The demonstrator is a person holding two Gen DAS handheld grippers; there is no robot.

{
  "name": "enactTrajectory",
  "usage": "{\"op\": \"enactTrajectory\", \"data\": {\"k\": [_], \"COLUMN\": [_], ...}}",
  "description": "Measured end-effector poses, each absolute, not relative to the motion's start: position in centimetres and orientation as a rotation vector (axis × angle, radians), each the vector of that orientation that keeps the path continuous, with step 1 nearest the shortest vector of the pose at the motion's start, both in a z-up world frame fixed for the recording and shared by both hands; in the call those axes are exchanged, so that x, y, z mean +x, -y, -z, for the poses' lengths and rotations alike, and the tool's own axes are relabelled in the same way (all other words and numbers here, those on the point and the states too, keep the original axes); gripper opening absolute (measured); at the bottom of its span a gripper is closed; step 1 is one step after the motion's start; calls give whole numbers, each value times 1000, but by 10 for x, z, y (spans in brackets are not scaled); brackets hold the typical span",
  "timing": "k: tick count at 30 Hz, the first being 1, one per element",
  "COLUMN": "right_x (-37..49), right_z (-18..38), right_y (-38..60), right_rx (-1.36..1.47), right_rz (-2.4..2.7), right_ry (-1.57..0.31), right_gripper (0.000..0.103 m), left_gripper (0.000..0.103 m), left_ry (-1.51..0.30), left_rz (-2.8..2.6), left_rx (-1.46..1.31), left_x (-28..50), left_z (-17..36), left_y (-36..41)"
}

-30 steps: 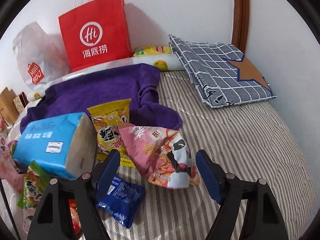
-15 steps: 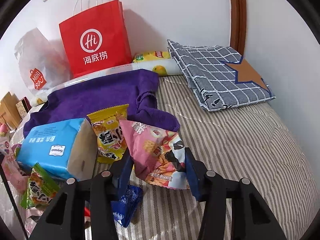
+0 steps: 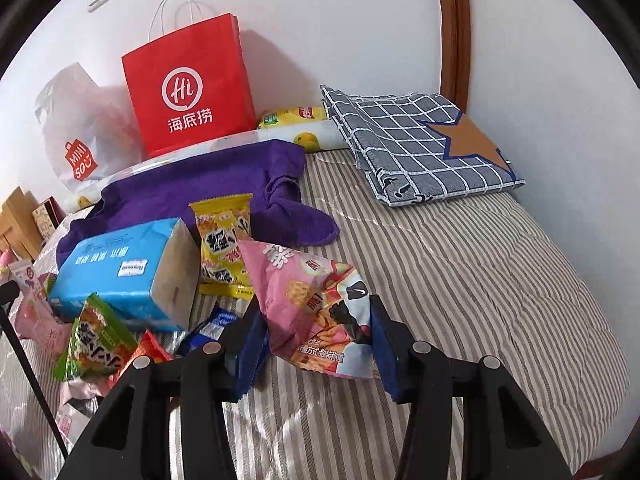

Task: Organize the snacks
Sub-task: 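Grasp the panda-print snack bag with the right tool while the left tool grasps a pink snack bag, then lift both held bags and carry them over the purple towel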

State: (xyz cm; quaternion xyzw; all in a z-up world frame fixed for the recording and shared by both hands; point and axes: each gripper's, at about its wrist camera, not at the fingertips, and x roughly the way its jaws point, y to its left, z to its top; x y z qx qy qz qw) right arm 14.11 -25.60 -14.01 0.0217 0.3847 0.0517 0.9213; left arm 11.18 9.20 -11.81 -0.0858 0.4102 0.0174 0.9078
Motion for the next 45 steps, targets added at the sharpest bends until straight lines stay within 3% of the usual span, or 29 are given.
{"op": "enactTrajectory", "data": {"k": [11,13,15,18,45], "right_x": [120,119,118,117,72], "right_z": [149,149,148,148,105], "right_y": [261,260,259,258,251], "right_rx": [33,30,29,33,40], "right_rz": [-100,-98,-99,-104,-108], "right_ry": [-823,-821,-819,-822,-710], "right_gripper": [47,47,47,47,46], "left_gripper": [87,82,59,36,34], "left_ry": [-906,-900,-894,-883,-749], "left_rz": [28,46,94,136,36], "left_rx": [-190,-199,-229,-254,-240], "left_x": [139,138,135,130,62], "left_z": [142,143,142,139,97], "left_y": [-84,-84,-85,-84,-113]}}
